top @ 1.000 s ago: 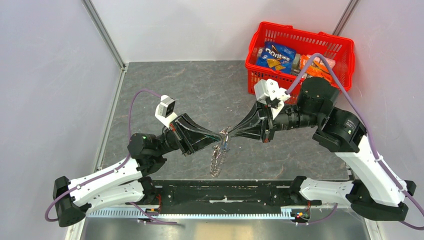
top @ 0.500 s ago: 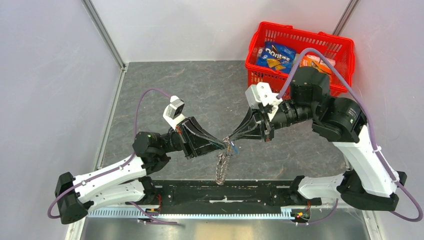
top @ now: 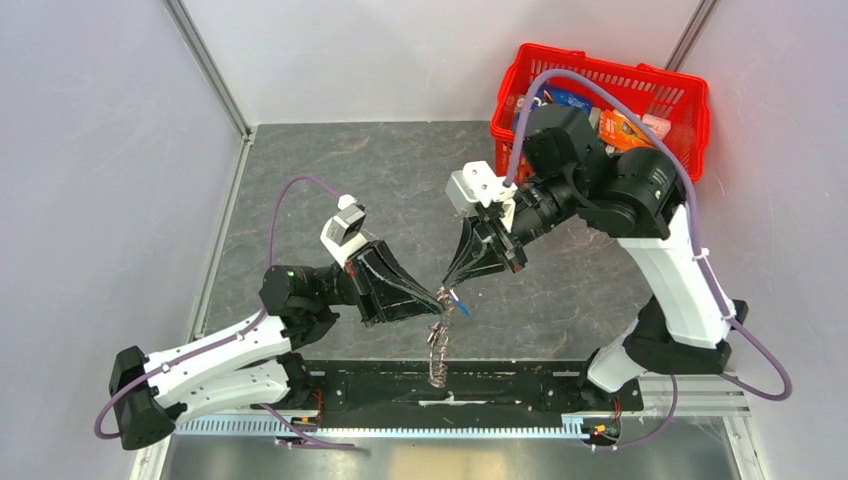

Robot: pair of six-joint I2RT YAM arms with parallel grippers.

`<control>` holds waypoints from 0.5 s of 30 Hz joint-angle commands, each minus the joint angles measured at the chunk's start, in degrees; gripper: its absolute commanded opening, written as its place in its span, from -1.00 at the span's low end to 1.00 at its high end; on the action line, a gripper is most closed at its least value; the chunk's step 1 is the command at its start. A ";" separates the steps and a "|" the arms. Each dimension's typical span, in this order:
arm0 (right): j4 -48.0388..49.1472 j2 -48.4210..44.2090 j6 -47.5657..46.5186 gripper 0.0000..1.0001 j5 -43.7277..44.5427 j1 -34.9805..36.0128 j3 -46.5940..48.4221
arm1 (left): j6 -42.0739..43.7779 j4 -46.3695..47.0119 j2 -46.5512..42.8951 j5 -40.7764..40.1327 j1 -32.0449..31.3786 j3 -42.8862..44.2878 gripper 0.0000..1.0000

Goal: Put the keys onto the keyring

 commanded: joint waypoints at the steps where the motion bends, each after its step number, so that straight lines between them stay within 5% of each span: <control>1: -5.50 3.91 -5.88 -1.00 -0.04 0.63 7.62 | -1.69 4.27 -1.67 5.49 -0.30 1.55 -0.95; 15: -7.41 7.38 -13.22 -1.00 -3.18 3.21 10.69 | -3.53 9.09 0.96 6.08 -0.30 1.54 -0.96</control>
